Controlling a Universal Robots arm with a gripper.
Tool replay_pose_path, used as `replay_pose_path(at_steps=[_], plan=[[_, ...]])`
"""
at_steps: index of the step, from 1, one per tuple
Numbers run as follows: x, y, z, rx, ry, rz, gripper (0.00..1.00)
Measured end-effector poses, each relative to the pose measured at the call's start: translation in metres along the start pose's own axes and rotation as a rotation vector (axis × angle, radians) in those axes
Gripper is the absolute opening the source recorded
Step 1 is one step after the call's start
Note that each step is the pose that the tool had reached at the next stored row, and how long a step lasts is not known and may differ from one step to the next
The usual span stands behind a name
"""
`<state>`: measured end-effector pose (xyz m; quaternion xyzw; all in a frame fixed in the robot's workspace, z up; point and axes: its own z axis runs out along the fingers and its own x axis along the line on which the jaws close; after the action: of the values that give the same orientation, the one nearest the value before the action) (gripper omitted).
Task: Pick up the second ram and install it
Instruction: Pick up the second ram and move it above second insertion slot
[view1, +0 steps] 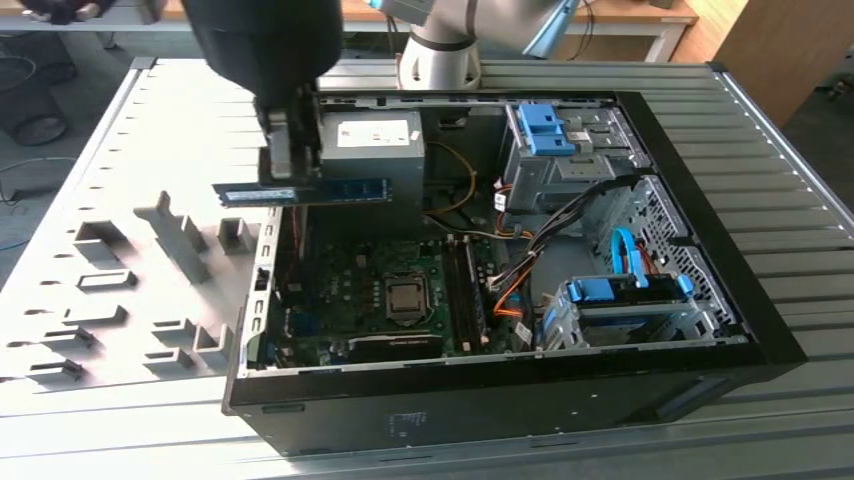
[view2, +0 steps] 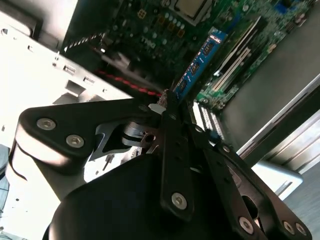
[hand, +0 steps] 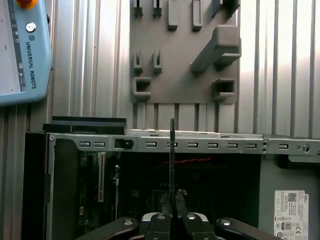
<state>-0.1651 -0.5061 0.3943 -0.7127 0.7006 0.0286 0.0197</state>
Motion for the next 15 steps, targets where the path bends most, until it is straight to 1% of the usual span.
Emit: replay_pose_path(at_steps=[6,12,15], plan=[[0.0003,-0.0189,-0.0002,-0.0027,-0.0001,0.000,0.14],[0.0007,-0.0397,-0.0002,-0.0065,-0.0001,0.000,0.14],[0.0011,-0.0478,0.0033,-0.0099,-0.0006,0.001,0.14]])
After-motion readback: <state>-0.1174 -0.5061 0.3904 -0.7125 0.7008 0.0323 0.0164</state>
